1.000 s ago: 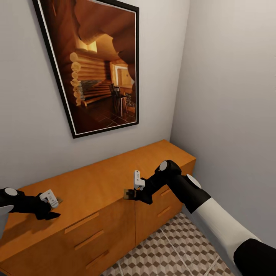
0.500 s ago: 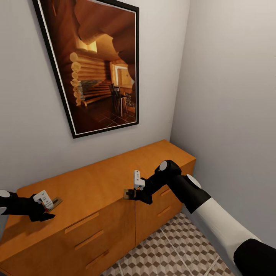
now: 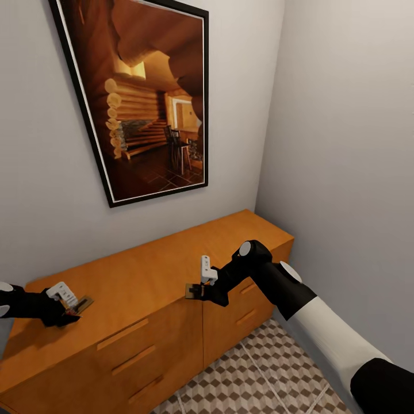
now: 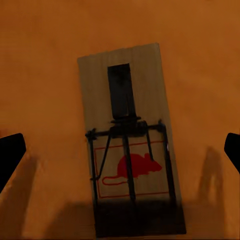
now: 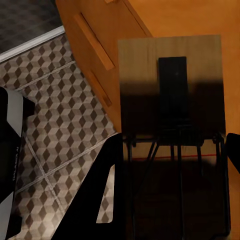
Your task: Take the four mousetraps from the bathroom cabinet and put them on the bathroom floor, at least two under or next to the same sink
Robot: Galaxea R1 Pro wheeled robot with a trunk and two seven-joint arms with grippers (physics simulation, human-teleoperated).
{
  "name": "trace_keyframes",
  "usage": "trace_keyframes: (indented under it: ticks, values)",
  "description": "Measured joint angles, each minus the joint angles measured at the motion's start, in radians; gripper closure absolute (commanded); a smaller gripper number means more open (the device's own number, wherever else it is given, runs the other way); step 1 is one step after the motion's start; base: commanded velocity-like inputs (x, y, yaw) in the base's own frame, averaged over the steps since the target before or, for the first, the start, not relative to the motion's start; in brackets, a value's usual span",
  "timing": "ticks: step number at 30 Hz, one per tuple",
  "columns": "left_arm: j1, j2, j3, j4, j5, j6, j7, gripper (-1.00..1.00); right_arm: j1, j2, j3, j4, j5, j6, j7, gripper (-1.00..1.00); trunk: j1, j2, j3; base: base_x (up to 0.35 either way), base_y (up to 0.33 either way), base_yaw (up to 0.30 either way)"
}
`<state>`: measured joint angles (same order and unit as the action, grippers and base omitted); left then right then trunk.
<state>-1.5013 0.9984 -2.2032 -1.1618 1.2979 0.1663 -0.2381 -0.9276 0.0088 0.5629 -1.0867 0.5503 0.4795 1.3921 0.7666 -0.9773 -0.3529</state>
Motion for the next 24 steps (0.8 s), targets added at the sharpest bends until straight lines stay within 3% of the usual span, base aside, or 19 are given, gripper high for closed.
trace_keyframes:
  ticks: [7, 24]
  values:
    - [0.002, -0.022, -0.003, 0.072, 0.047, -0.001, 0.001, -1.00, 0.000, 0.000, 0.000, -0.001, 0.000, 0.000, 0.001, 1.00, 0.000, 0.000, 0.000, 0.000, 0.000, 0.000]
    - [0.005, -0.045, -0.004, 0.080, 0.052, -0.001, 0.001, -1.00, 0.001, 0.000, 0.000, -0.001, 0.000, 0.000, 0.001, 1.00, 0.000, 0.000, 0.000, 0.000, 0.000, 0.000]
